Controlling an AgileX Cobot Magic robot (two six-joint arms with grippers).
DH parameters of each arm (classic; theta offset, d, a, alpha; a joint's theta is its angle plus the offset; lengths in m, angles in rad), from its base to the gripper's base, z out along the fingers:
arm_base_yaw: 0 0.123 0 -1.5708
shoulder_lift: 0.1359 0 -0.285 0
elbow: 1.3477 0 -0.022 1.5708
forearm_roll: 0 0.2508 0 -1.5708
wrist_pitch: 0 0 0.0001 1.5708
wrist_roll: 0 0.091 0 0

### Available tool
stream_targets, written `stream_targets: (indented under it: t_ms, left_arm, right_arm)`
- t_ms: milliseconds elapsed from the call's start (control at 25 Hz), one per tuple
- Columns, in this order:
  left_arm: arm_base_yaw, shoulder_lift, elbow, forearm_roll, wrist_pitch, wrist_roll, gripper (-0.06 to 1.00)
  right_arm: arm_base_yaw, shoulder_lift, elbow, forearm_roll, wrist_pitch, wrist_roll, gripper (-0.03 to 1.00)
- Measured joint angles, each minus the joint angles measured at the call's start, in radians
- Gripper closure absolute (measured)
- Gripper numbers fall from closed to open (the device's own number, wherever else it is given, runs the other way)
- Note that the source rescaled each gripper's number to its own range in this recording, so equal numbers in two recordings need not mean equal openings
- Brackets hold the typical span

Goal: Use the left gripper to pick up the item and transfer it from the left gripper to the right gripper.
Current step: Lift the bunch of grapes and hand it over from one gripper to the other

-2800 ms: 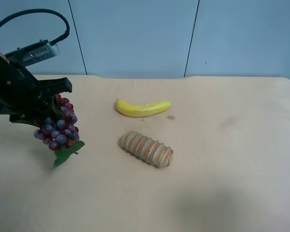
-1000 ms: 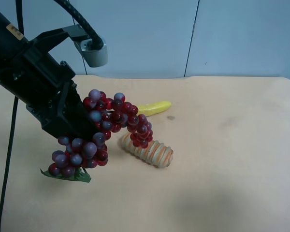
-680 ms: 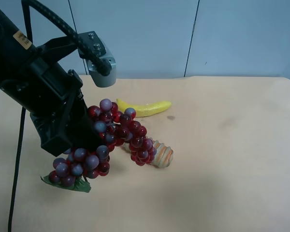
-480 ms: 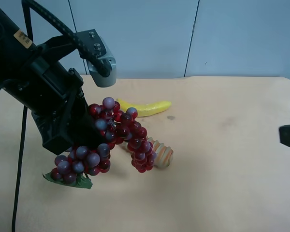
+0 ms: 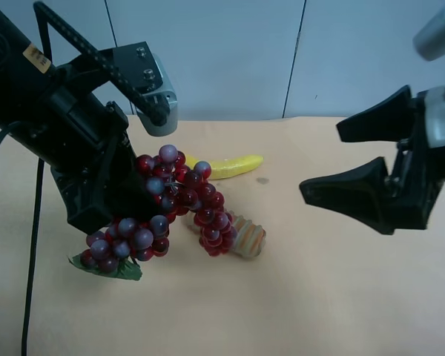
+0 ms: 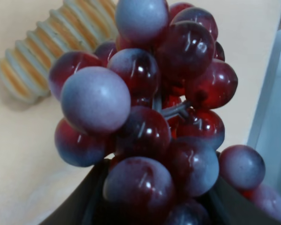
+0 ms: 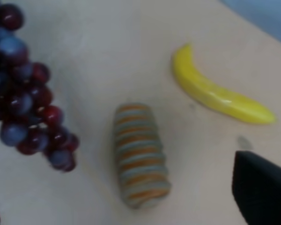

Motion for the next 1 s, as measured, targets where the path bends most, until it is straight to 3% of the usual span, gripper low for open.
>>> stream_targets:
  t_ms: [360,760,1000]
  left_arm:
    - [0.000,0.000,-0.079,0.001,0.006,0.001,0.93]
    - [0.000,0.000,-0.141,0.004,0.056,0.003,0.93]
    - [0.000,0.000,-0.143,0.007,0.063,0.003,0.93]
  right_arm:
    - [0.184,0.263,-0.177,0.014,-0.065,-0.102,-0.03]
    - [0.241,0.452,-0.241,0.033,-0.147,-0.236,-0.03]
    - [0.273,0.521,-0.241,0.198,-0.151,-0.415,-0.03]
